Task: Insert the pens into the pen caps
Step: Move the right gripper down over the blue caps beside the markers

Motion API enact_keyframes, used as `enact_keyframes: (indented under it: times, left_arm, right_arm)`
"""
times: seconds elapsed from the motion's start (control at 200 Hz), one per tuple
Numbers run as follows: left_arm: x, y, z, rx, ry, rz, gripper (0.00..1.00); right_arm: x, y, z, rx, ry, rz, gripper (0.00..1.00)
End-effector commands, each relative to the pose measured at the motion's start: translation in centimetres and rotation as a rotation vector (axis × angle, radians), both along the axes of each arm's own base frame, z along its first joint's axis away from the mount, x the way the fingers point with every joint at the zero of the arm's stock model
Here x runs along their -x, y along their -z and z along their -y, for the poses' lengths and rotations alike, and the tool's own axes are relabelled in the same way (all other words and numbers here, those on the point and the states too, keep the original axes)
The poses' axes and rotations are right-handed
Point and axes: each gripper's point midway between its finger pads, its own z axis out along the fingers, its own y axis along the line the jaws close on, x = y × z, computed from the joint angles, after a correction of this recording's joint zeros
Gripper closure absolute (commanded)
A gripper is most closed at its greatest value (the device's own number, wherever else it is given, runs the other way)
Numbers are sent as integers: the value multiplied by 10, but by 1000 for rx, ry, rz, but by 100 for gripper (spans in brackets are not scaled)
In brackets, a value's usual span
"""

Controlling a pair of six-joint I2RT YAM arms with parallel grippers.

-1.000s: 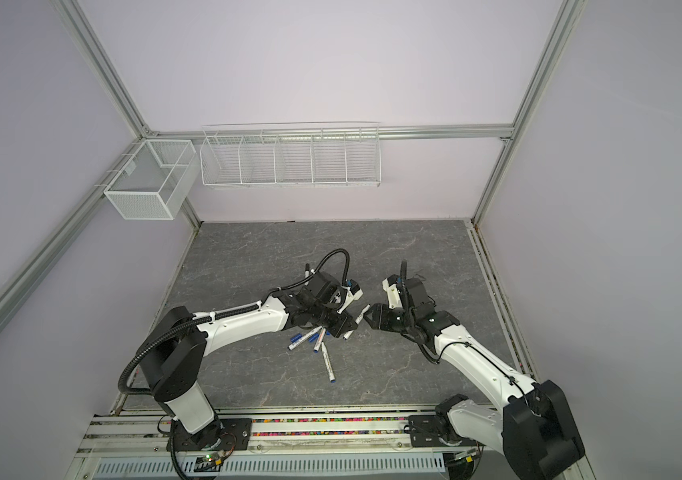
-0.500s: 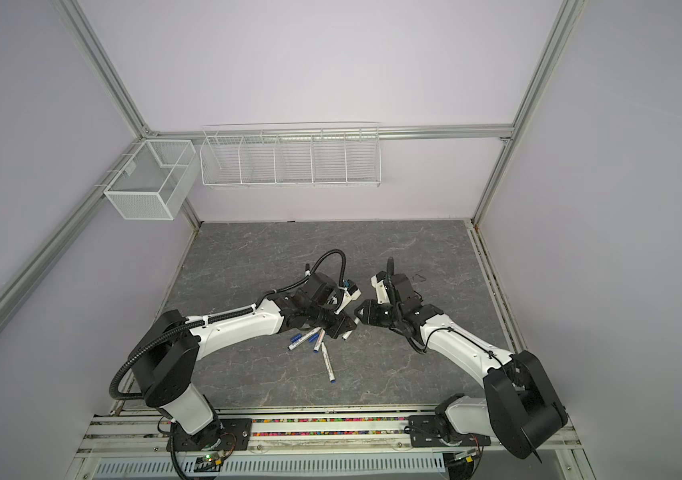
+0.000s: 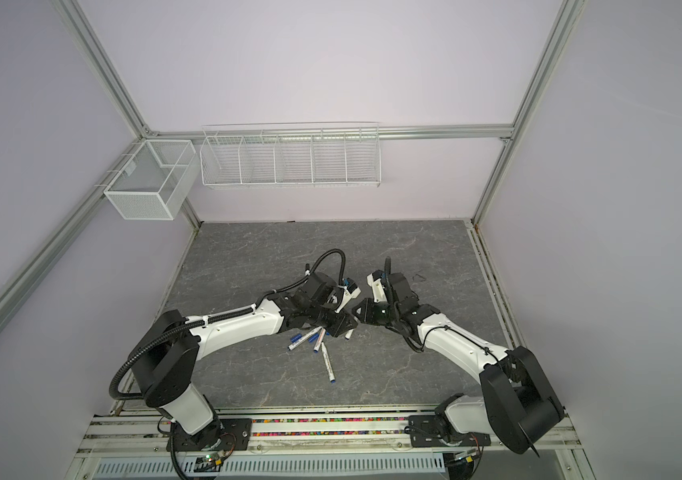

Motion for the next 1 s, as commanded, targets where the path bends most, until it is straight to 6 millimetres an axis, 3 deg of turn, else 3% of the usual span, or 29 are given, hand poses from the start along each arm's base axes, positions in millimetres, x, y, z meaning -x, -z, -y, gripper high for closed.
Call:
enact_keyframes:
  times: [0.0, 0.53, 0.635, 0.71, 0.835, 0.9, 0.995]
  left_arm:
    - [-4, 2, 6, 9, 9, -1, 72]
    - [-4, -15, 17, 102, 35, 20, 73]
    - [-2, -15, 16, 105, 39, 19, 81]
    - [-3, -15, 15, 108, 37, 19, 100]
    - [-4, -15, 11, 112, 26, 17, 100]
    - [-7, -16, 4, 120, 2, 13, 100]
    - [-16, -14, -11, 129, -64, 2, 100]
  right_arm:
    - [5, -3, -1, -16, -13, 3, 86]
    - [8, -10, -7, -77, -38, -15, 87]
    - [7, -11, -6, -93, -33, -20, 87]
    - [6, -11, -5, -105, -24, -25, 87]
    - [5, -10, -1, -111, -7, -31, 86]
    - [6, -10, 0, -106, -11, -29, 78]
    - [7, -11, 1, -70, -19, -21, 50]
